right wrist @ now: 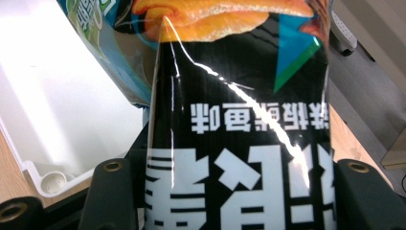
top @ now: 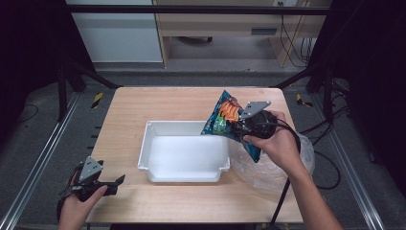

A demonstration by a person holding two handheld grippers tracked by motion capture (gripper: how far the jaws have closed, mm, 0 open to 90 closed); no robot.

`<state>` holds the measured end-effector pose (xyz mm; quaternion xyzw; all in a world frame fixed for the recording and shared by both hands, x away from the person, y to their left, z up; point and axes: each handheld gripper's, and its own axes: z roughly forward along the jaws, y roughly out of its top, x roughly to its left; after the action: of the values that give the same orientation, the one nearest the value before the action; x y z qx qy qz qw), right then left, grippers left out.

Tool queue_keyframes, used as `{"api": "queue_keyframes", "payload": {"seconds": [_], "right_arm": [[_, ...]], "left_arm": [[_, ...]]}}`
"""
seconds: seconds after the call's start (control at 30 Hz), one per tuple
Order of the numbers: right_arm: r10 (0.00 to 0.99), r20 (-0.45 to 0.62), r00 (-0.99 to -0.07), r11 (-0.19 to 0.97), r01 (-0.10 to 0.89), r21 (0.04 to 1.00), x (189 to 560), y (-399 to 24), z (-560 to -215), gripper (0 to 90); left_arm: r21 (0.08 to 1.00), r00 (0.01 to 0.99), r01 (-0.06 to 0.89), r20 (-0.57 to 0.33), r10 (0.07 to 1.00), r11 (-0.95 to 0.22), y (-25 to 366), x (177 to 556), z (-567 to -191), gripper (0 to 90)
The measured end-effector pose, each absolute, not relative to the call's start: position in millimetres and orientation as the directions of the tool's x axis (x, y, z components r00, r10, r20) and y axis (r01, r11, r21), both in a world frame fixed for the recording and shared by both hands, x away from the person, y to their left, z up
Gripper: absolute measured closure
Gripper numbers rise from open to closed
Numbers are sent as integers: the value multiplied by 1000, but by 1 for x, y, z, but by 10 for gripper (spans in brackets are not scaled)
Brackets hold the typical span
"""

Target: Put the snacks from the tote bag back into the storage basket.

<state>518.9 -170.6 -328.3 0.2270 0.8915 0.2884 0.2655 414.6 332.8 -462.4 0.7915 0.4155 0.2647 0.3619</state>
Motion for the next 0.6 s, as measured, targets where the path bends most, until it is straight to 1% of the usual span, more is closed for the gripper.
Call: {"api": "queue_keyframes", "payload": {"seconds": [0.37, 0.6], "right_arm": [[536, -342, -772, 736, 228, 637, 525, -154, -328, 422], [505, -346, -791, 743, 194, 641, 534, -136, -329, 422]], "left_arm": [[800, 504, 470, 103, 858, -373, 334, 414, -464, 34], [801, 494, 474, 103, 863, -367, 336, 415, -465, 34]]}}
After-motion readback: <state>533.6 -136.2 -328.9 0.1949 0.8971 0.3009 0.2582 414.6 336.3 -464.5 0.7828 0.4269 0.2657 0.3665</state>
